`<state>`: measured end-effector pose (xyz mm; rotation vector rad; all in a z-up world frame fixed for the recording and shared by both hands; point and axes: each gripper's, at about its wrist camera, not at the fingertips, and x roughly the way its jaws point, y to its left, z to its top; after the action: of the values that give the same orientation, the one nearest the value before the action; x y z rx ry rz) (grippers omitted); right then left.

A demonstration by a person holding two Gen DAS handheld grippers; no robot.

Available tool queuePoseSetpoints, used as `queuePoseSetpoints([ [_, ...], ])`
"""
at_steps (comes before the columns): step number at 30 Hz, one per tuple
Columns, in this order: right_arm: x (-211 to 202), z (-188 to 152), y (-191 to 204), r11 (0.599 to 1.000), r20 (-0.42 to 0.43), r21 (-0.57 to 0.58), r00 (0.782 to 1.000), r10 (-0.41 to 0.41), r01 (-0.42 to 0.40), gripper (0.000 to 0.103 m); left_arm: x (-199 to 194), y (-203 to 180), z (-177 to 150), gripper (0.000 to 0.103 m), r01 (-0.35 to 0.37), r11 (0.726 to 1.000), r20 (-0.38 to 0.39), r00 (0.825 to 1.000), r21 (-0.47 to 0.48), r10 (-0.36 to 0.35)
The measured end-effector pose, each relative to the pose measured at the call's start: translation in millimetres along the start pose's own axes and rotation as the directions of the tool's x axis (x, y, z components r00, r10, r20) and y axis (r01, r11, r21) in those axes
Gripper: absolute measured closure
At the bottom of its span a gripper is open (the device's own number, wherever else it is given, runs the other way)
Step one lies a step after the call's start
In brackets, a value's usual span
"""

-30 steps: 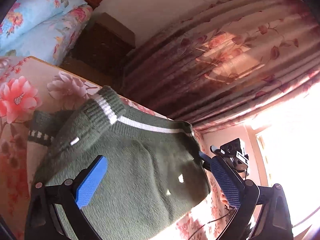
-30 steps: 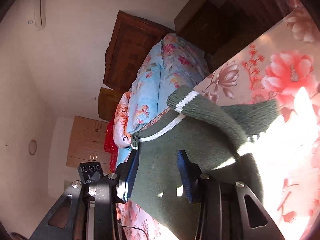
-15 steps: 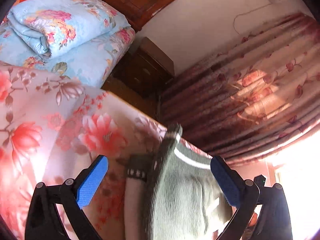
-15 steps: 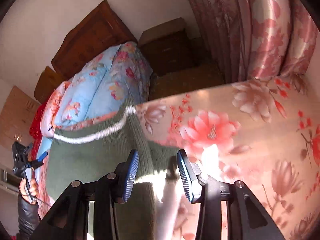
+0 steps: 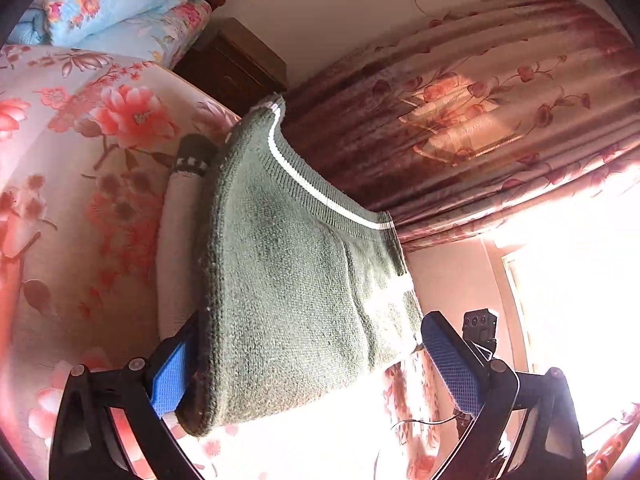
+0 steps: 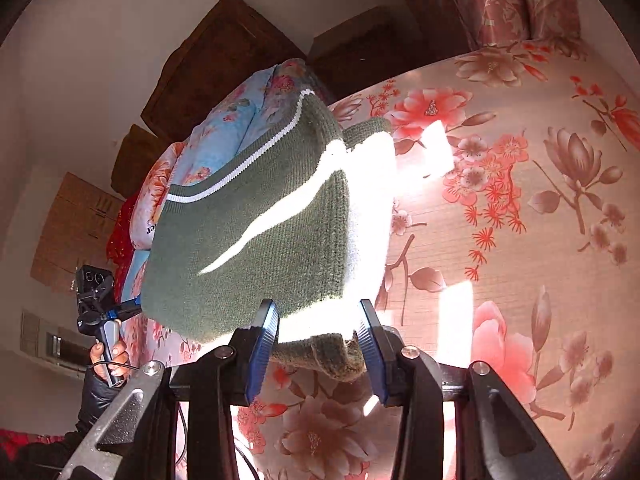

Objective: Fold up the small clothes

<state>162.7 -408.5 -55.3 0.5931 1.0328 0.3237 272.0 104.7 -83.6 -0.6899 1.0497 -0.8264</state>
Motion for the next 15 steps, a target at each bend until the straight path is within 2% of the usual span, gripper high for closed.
queuePoseSetpoints([
  [4, 0.8, 7.2, -7.1, 0.999, 0.016, 0.026, 0.999, 0.04, -0.04, 0.06, -2.8, -6.6, 7.4, 0.0, 0.052, 0.999, 0.001, 0.999, 0.001, -0.052],
  [7, 4.9, 18.8, -8.1, 0.992, 0.042, 0.058, 0.993, 0.108, -0.11, 0.06, -1.1, -8.6, 15.5, 0.0, 0.065, 0.998, -0.013, 0.998, 0.018, -0.064],
  [9, 9.1, 21.4, -5.9, 0.988, 0.02, 0.052, 0.989, 0.145, -0.146, 0.061, 4.7, -8.5, 18.8, 0.0, 0.085, 0.996, -0.049, 0.995, 0.021, -0.084],
  [11, 17.4, 22.3, -6.4, 0.99, -0.015, 0.066, 0.992, 0.129, -0.128, 0.06, 11.8, -7.4, 20.6, 0.0, 0.103, 0.995, -0.098, 0.99, 0.016, -0.101],
  [15, 19.7, 19.3, -13.9, 0.982, -0.015, 0.094, 0.986, 0.166, -0.164, 0.064, 16.6, -5.8, 15.8, 0.0, 0.144, 0.99, -0.162, 0.976, -0.004, -0.142],
])
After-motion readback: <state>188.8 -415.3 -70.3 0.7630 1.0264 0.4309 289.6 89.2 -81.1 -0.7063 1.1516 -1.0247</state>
